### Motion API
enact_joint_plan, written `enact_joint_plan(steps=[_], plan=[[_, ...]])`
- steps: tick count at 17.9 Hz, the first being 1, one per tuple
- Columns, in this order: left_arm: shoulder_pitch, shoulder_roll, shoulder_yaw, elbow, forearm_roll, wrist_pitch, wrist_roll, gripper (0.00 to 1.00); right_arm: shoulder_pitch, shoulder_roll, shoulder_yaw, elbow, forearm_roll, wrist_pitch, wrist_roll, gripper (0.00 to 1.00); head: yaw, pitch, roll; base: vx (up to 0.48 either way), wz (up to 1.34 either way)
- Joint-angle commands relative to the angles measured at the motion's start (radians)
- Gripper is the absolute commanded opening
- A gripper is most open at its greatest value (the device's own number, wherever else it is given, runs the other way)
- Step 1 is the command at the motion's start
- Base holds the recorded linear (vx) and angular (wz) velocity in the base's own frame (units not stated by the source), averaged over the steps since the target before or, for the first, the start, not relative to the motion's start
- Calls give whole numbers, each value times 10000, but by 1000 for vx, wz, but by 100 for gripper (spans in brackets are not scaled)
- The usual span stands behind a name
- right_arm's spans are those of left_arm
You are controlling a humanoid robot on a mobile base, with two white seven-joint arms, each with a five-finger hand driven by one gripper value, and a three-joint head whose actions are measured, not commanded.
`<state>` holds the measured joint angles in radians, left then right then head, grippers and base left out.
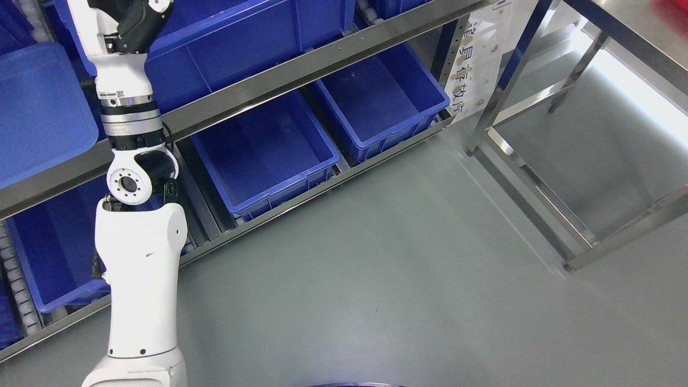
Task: Grab orange capacitor from left shelf to right desk
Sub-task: 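Hold the capacitor raised in the left hand while turning toward the table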
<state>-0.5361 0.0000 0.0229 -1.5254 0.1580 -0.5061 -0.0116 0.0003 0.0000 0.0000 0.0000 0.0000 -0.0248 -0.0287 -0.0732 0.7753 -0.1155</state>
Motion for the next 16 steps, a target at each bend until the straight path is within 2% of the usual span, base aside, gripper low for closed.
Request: enact_joint_plan(steps=[1, 7, 16], plan=[[130, 174, -183, -55, 0, -47, 8, 1, 197, -175, -123, -175, 46, 3, -4, 100, 0, 0, 0, -28, -230], [145, 174, -474, -55, 0, -93, 8, 1, 197, -175, -123, -175, 46, 3, -4, 100, 0, 0, 0, 6, -59], [268, 174, -1715, -299, 0, -476, 8, 1, 197, -175, -123, -175, 46, 3, -4, 100, 0, 0, 0, 6, 5]])
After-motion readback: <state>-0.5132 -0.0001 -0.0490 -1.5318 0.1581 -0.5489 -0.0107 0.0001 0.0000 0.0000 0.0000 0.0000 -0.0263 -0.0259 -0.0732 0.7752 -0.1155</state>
